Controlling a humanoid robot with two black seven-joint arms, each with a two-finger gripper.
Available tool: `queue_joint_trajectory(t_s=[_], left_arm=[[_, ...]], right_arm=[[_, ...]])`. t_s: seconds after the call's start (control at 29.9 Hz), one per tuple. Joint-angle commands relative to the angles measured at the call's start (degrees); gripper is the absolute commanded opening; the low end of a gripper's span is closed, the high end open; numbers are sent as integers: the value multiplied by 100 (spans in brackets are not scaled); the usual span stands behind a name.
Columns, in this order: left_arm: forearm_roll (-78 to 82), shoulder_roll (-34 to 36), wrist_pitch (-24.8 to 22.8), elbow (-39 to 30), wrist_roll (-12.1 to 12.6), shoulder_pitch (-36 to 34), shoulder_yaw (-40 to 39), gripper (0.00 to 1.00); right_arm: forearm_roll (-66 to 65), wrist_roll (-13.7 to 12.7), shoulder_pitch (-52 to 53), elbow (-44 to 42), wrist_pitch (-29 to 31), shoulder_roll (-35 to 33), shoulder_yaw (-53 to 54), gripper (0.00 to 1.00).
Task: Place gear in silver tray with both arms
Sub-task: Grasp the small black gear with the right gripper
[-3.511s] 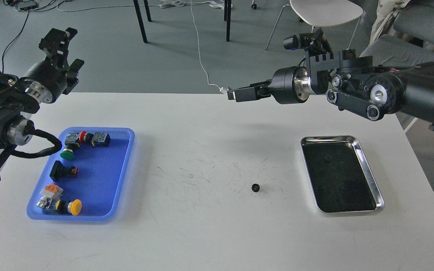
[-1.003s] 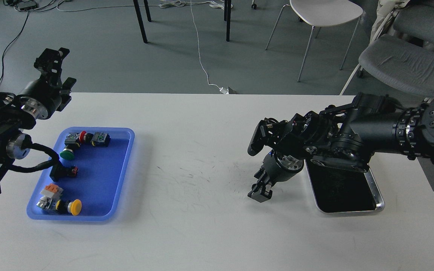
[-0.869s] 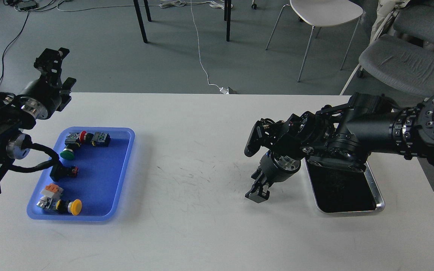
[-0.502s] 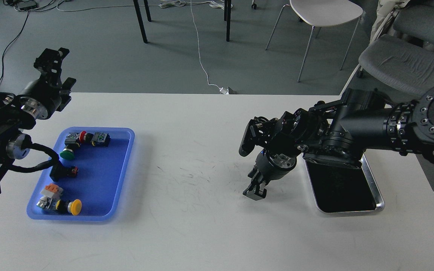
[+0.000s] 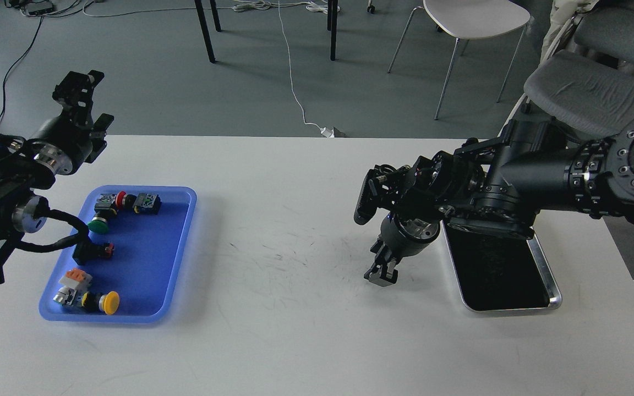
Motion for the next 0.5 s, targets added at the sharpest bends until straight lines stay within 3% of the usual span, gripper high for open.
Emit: queue_joint_trajectory(t_s=[0.0,0.47], left_arm=[[-5,-1,0,0,0,0,0,99],[4,-106,-17,194,0,9,0,99]], right_arm=[[-25,0,-35,10,0,14,-4,56],[-113,0,-71,1,0,5,-65,48]])
